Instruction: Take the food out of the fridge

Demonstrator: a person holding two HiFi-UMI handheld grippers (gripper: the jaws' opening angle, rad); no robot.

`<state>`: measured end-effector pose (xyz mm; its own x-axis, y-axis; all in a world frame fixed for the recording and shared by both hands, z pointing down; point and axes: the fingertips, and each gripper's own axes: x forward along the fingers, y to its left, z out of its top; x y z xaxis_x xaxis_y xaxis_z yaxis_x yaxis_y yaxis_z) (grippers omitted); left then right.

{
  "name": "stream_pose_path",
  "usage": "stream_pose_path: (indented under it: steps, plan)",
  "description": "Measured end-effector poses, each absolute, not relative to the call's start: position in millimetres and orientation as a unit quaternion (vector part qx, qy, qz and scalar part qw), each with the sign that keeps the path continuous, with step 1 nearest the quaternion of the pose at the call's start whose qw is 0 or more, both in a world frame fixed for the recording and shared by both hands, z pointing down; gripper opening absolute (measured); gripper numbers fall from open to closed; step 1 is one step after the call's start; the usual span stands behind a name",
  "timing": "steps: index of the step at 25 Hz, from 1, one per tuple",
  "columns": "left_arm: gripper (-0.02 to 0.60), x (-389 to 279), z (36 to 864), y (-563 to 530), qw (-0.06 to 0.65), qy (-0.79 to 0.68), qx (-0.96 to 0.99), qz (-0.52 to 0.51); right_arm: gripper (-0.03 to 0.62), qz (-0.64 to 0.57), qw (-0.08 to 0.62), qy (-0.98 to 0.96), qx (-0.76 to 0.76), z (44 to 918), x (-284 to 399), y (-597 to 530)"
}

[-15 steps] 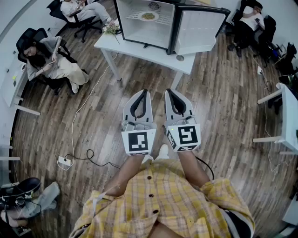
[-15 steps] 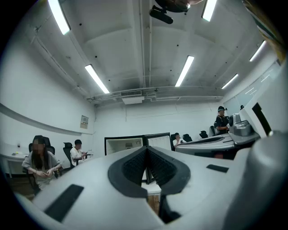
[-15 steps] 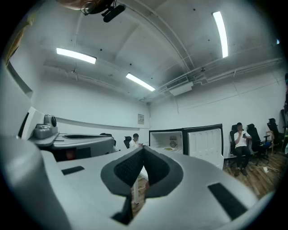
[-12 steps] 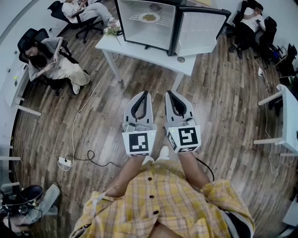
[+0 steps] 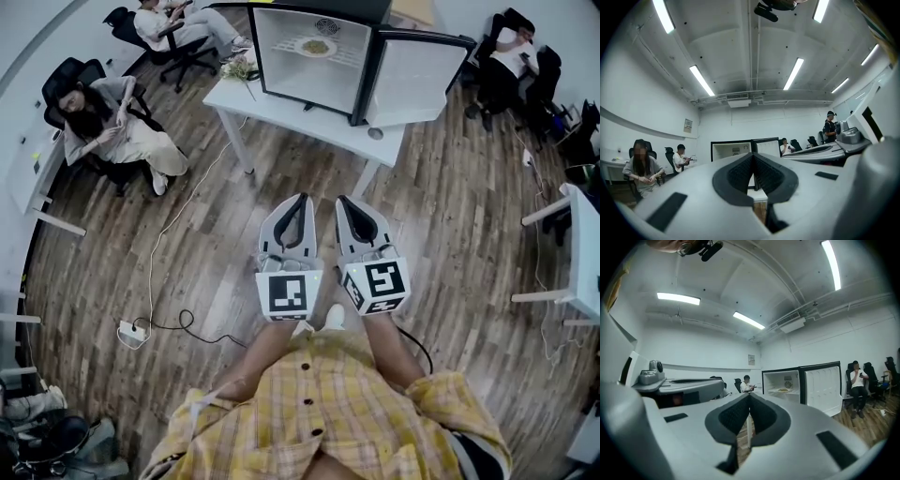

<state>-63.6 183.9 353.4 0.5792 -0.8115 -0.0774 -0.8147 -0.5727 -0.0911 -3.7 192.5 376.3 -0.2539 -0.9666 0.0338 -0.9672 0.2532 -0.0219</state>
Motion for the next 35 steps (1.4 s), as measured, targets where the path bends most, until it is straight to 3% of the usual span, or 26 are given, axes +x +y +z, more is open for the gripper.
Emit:
stream_pose_path:
  steps: [14,35]
  plan:
    - [0.008,-93.9,358.4,156.8,0.060,0.440,-0.896,0.004,0.008,0.001,0.001,-0.785,0.620,365.6,-39.3,166.7]
    - [0.008,-51.9,381.8,46.8,0.049,0.441,-0.896,0.008,0.008,0.002,0.007,-0.780,0.625,391.1,6.4,60.0]
